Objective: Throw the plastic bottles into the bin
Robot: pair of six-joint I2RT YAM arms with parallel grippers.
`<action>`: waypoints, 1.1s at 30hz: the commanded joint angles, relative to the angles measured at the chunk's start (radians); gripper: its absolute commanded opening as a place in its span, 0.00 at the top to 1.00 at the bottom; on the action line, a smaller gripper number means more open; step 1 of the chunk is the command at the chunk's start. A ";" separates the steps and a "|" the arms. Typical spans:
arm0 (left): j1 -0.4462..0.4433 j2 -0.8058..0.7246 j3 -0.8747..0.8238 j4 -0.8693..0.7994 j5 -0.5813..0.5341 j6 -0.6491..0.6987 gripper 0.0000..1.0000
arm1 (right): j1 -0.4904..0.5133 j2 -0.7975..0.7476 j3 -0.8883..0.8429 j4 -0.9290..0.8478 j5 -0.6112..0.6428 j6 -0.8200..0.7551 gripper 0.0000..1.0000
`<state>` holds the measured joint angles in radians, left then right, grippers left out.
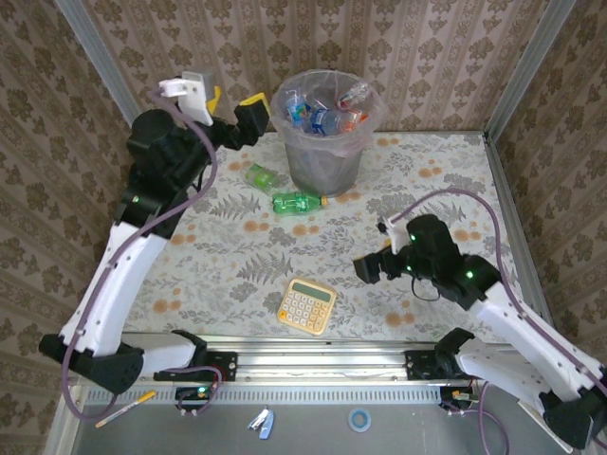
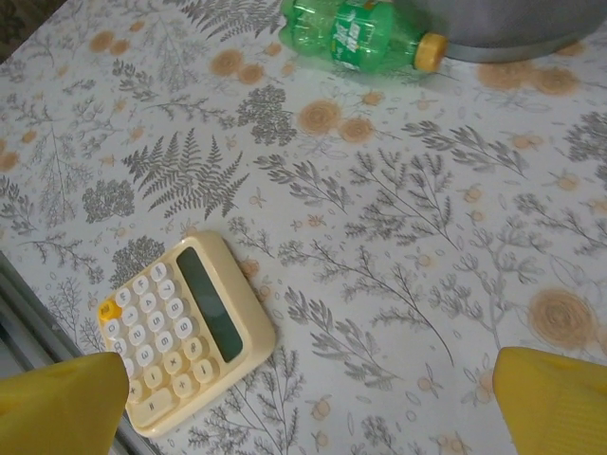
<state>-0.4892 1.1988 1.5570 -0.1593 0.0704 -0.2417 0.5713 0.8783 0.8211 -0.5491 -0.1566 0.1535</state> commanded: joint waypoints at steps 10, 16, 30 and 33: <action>0.024 -0.329 -0.214 -0.207 -0.075 0.082 0.00 | -0.001 0.503 0.345 -0.047 -0.132 -0.255 0.00; 0.026 -0.454 -0.294 -0.336 -0.104 0.087 0.00 | 0.006 0.730 0.508 -0.087 -0.131 -0.348 0.00; 0.027 -0.741 -0.516 -0.547 -0.145 0.026 0.00 | 0.097 1.154 0.913 -0.199 -0.037 -0.632 0.00; 0.026 -0.791 -0.542 -0.573 -0.145 0.012 0.00 | 0.102 1.231 0.998 -0.231 -0.002 -0.659 0.00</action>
<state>-0.4698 0.4469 1.0317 -0.6827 -0.0650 -0.2016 0.6670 2.0571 1.7489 -0.7063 -0.2173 -0.4294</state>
